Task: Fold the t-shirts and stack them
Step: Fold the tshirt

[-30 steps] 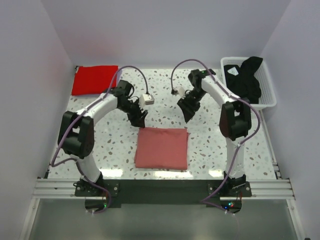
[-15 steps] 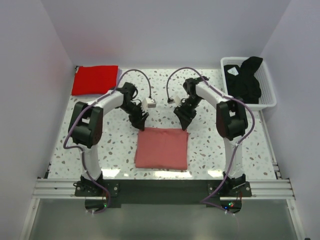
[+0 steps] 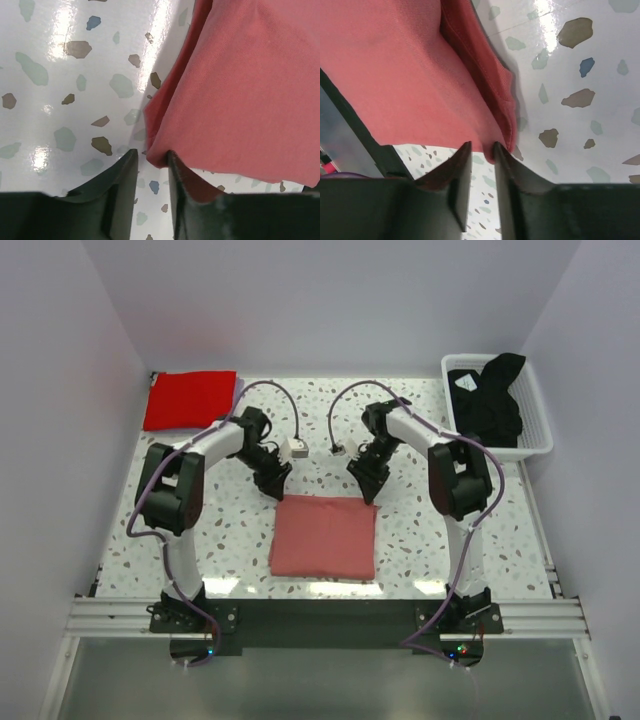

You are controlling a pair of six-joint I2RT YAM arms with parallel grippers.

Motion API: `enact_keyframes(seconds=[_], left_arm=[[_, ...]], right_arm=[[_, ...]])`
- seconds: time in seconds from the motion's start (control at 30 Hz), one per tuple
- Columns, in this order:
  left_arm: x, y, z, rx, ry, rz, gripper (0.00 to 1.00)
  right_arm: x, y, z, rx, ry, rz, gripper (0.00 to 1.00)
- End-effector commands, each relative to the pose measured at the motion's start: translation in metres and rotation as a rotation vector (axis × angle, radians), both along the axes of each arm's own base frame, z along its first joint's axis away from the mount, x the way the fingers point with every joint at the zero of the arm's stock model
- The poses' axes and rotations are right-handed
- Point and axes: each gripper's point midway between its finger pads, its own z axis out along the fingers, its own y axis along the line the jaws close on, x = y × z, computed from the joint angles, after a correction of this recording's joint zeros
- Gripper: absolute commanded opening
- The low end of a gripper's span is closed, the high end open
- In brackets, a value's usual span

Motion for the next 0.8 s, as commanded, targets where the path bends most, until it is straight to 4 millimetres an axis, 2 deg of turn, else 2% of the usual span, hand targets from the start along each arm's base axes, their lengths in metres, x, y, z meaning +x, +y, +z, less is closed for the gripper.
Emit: enact_keyframes(seconds=[0.0,0.03,0.07,0.13,0.17,0.33,0.4,0.47,0.53,0.57,0.63,0.67,0.7,0.77], left_arm=[[-0.002,0.000,0.004,-0.022,0.015,-0.017,0.32],[-0.003,0.001,0.004,-0.019,0.020,-0.018,0.29],[-0.004,0.000,0.006,-0.022,0.021,-0.020,0.20],[-0.005,-0.001,0.013,-0.033,0.020,-0.022,0.09],[-0.005,0.000,0.015,-0.036,0.015,-0.020,0.00],[0.001,0.007,0.040,-0.055,-0.030,0.017,0.00],[0.006,0.013,0.045,-0.041,-0.049,0.046,0.00],[0.015,0.019,0.045,-0.023,-0.077,0.080,0.00],[0.026,0.020,0.038,-0.004,-0.106,0.104,0.00],[0.029,0.020,0.034,0.002,-0.095,0.128,0.00],[0.045,0.019,0.021,0.016,-0.110,0.164,0.00],[0.053,0.018,0.019,0.019,-0.114,0.188,0.00],[0.061,0.017,0.010,0.026,-0.115,0.200,0.00],[0.077,0.020,0.005,0.049,-0.140,0.236,0.00]], right_arm=[[0.001,-0.004,-0.005,-0.016,-0.014,0.023,0.25],[0.001,-0.006,-0.006,-0.022,-0.015,0.023,0.19],[0.002,-0.006,-0.004,-0.027,-0.022,0.019,0.09],[0.006,-0.006,0.005,-0.027,-0.052,0.015,0.00],[0.005,-0.007,0.010,-0.030,-0.056,0.009,0.00],[0.011,-0.018,0.040,-0.067,-0.149,0.005,0.00],[0.015,-0.025,0.043,-0.083,-0.182,0.006,0.00],[0.024,-0.037,0.037,-0.133,-0.235,0.011,0.00],[0.031,-0.048,0.022,-0.191,-0.260,0.008,0.00],[0.043,-0.047,0.008,-0.201,-0.285,-0.009,0.00],[0.058,-0.044,-0.002,-0.214,-0.309,-0.038,0.00],[0.061,-0.044,-0.018,-0.237,-0.283,-0.044,0.00],[0.075,-0.040,-0.018,-0.234,-0.312,-0.060,0.00],[0.092,-0.040,-0.030,-0.262,-0.348,-0.082,0.00]])
